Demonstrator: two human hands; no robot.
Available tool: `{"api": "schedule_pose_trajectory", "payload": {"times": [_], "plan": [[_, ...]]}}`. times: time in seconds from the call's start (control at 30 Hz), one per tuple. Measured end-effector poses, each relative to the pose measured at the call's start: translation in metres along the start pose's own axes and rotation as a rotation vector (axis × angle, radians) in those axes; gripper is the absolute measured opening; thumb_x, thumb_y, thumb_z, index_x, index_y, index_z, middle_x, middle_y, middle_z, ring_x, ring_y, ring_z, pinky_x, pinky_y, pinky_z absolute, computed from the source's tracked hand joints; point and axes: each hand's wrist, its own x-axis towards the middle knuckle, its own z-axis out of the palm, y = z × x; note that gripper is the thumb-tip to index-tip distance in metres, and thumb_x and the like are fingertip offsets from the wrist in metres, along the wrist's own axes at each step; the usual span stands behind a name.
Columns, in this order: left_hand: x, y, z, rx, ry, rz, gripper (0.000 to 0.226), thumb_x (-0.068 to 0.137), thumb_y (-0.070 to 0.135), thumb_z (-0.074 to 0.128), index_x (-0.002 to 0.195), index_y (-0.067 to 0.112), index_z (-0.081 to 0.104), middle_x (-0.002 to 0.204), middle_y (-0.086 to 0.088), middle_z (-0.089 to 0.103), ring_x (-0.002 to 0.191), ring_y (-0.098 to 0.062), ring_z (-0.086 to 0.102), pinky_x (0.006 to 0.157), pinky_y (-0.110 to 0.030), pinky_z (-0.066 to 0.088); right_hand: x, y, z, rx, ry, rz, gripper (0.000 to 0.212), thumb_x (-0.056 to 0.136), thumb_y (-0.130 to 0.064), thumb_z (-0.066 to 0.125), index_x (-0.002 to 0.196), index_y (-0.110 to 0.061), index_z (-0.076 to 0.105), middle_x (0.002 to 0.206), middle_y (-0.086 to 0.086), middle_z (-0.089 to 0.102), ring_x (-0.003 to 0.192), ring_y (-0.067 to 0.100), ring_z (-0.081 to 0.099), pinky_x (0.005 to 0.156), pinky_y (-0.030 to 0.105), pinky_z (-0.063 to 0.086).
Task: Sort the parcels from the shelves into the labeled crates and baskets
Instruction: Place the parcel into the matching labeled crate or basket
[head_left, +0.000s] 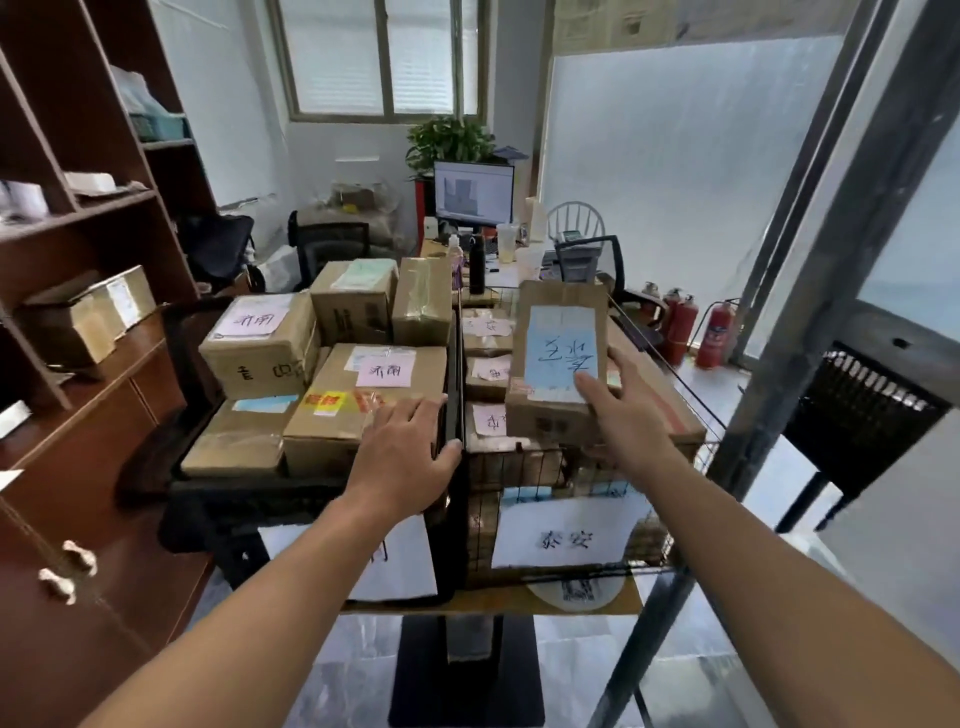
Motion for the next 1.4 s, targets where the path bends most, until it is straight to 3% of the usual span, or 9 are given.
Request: {"api": "schedule_pose_trajectory", "payload": {"times": [0.13,0.23,0.3,0.4,0.6,0.7,0.8,1.27,1.4], "plan": [[0.036,-0.002,0.012,-0.068,0.001,-0.046,0.059,0.092,0.042,0.058,0.145,0.023,0.041,0.144,0.0,0.046,0.135,-0.021,0.033,0.114,-0.04,0.027,0.063,0.006,0.014,-0.101,-0.167,0.071,0.059,0.093,-0.054,0.062,0.142,-0.056,0.031,0.125,0.005,0.066,0.096,0.03,0.073,0.076,0.047,0.062],[0.053,-0.006,0.022,-0.124,0.028,-0.071,0.059,0.091,0.04,0.061,0.144,0.023,0.042,0.144,0.0,0.046,0.135,-0.019,0.035,0.111,-0.034,0.027,0.088,0.01,0.016,-0.248,-0.32,0.139,0.063,0.1,-0.043,0.058,0.153,-0.046,0.023,0.122,0.008,0.063,0.091,0.029,0.073,0.059,0.033,0.06],[0.062,-0.007,0.029,-0.158,0.034,-0.077,0.058,0.091,0.038,0.061,0.144,0.023,0.043,0.144,0.001,0.046,0.136,-0.018,0.034,0.111,-0.031,0.024,0.096,0.019,0.017,-0.371,-0.43,0.202,0.072,0.101,-0.037,0.057,0.159,-0.041,0.014,0.123,0.007,0.064,0.097,0.026,0.071,0.077,0.038,0.061],[0.072,-0.004,0.038,-0.194,0.026,-0.067,0.058,0.092,0.037,0.061,0.145,0.025,0.041,0.146,0.002,0.043,0.137,-0.017,0.03,0.112,-0.033,0.025,0.104,0.029,0.02,-0.541,-0.519,0.255,0.086,0.094,-0.043,0.059,0.161,-0.039,0.005,0.146,0.009,0.056,0.124,0.031,0.059,0.11,0.048,0.043],[0.088,0.004,0.046,-0.188,0.033,-0.024,0.059,0.091,0.042,0.059,0.145,0.025,0.041,0.146,0.003,0.044,0.135,-0.016,0.031,0.11,-0.034,0.028,0.106,0.024,0.025,-0.684,-0.365,0.046,0.091,0.096,-0.056,0.059,0.16,-0.041,-0.004,0.162,0.02,0.029,0.145,0.037,0.035,0.116,0.049,0.032],[0.091,0.001,0.048,-0.148,0.037,-0.006,0.058,0.092,0.039,0.06,0.145,0.025,0.042,0.145,0.003,0.044,0.135,-0.017,0.033,0.111,-0.035,0.028,0.106,0.028,0.036,-0.768,-0.356,-0.053,0.091,0.09,-0.063,0.063,0.158,-0.05,0.005,0.17,0.012,-0.001,0.156,0.035,0.001,0.122,0.054,0.016],[0.095,-0.007,0.049,-0.059,0.012,-0.032,0.059,0.092,0.04,0.059,0.146,0.023,0.041,0.146,0.003,0.044,0.136,-0.019,0.033,0.113,-0.036,0.028,0.106,0.028,0.049,-0.858,-0.395,-0.051,0.096,0.082,-0.075,0.062,0.157,-0.053,0.007,0.169,0.002,-0.014,0.155,0.037,-0.012,0.121,0.061,0.015],[0.091,-0.016,0.057,0.077,-0.109,-0.013,0.055,0.093,0.049,0.052,0.144,0.029,0.042,0.145,0.008,0.044,0.136,-0.015,0.033,0.113,-0.035,0.029,0.093,0.026,0.051,-0.979,-0.488,0.13,0.109,0.077,-0.089,0.049,0.16,-0.044,-0.004,0.168,0.006,-0.023,0.154,0.044,-0.005,0.123,0.06,0.015],[0.091,-0.018,0.055,0.064,-0.126,-0.022,0.054,0.093,0.048,0.054,0.143,0.03,0.043,0.146,0.008,0.044,0.136,-0.015,0.032,0.112,-0.036,0.029,0.092,0.023,0.051,-1.006,-0.438,0.117,0.101,0.084,-0.073,0.059,0.16,-0.043,0.001,0.169,0.008,-0.018,0.153,0.046,0.0,0.12,0.061,0.019]]}}
